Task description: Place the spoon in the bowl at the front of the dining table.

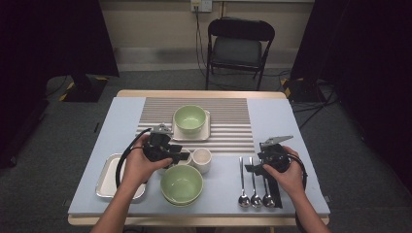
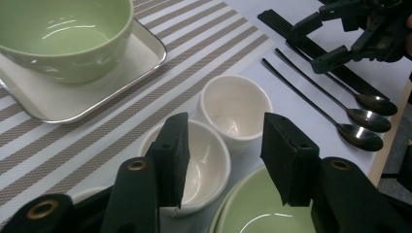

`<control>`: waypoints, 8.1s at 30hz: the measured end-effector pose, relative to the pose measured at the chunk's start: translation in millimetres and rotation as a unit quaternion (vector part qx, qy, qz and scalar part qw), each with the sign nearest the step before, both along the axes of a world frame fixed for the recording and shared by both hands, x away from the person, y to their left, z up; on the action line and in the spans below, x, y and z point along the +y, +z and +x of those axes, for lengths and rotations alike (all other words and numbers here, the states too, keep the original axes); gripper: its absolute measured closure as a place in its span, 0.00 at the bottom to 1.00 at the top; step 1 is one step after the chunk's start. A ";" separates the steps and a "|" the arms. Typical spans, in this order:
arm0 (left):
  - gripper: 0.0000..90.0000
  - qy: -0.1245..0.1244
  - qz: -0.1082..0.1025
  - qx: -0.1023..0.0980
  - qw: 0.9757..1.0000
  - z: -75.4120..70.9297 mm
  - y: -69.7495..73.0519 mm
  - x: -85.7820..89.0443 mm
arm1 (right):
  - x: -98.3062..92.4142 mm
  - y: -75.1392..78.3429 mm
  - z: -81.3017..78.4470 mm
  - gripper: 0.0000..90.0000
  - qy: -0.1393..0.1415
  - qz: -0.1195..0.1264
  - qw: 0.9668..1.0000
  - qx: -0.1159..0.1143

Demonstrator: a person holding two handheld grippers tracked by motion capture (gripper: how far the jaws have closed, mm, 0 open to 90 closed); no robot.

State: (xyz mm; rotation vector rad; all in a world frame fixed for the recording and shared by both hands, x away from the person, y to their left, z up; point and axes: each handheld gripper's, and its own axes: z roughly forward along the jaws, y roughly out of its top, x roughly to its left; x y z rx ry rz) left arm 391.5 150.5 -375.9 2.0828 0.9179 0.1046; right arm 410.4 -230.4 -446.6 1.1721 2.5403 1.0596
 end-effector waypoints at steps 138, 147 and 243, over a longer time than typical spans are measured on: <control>0.78 -0.144 0.055 0.076 0.985 -34.4 -23.6 -160.8 | 19.7 9.4 13.7 0.51 0.035 0.024 0.999 -0.016; 0.79 -0.134 0.050 0.088 0.986 -36.7 -33.3 -169.0 | 21.9 9.9 12.9 0.51 0.041 0.019 0.999 -0.019; 0.31 -0.106 0.042 0.052 0.992 -43.4 -58.0 -165.2 | 4.3 1.9 12.1 0.96 0.011 0.202 0.976 0.082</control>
